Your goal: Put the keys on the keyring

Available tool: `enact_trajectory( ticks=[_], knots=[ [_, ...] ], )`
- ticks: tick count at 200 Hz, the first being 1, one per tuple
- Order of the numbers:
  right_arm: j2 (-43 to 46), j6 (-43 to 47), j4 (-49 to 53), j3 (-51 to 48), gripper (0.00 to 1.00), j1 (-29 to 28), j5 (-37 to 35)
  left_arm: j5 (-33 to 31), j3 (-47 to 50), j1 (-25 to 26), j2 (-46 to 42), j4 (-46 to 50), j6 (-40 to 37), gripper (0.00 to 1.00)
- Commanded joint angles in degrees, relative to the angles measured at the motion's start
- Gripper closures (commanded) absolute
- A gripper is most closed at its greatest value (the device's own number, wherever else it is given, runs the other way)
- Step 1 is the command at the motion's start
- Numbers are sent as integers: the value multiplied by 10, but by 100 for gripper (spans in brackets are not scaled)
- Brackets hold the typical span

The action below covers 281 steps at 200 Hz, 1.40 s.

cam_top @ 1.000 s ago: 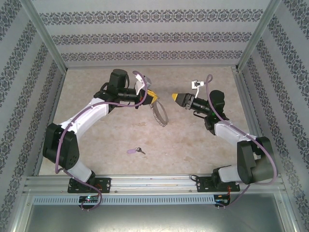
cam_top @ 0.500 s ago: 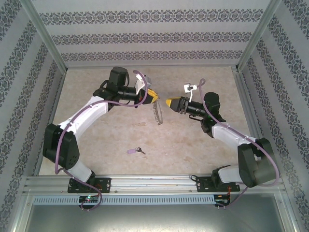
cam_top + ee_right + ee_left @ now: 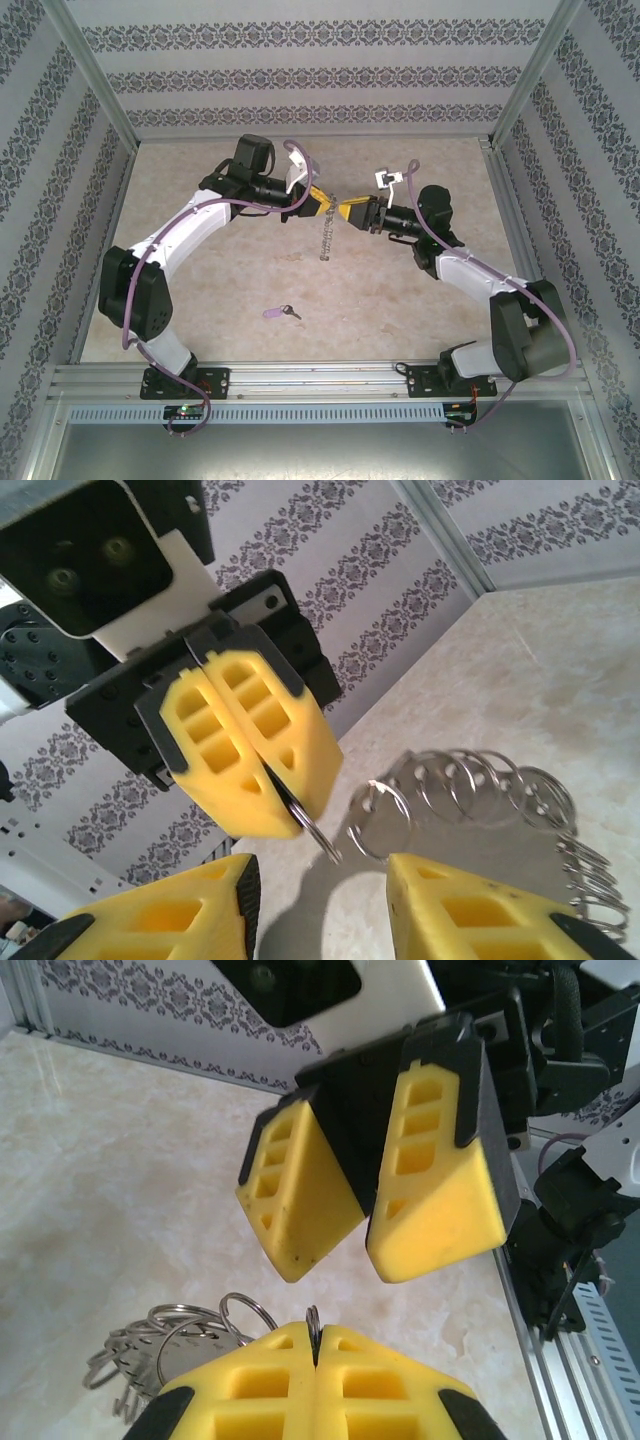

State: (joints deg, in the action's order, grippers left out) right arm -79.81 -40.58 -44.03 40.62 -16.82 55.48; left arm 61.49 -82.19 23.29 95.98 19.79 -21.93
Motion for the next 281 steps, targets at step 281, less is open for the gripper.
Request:
enact_trajectory(
  ticks=[281],
  knots=[
    [-7,30,-4,32,71,-21,32,33,-48,9,4,60,-32,100]
  ],
)
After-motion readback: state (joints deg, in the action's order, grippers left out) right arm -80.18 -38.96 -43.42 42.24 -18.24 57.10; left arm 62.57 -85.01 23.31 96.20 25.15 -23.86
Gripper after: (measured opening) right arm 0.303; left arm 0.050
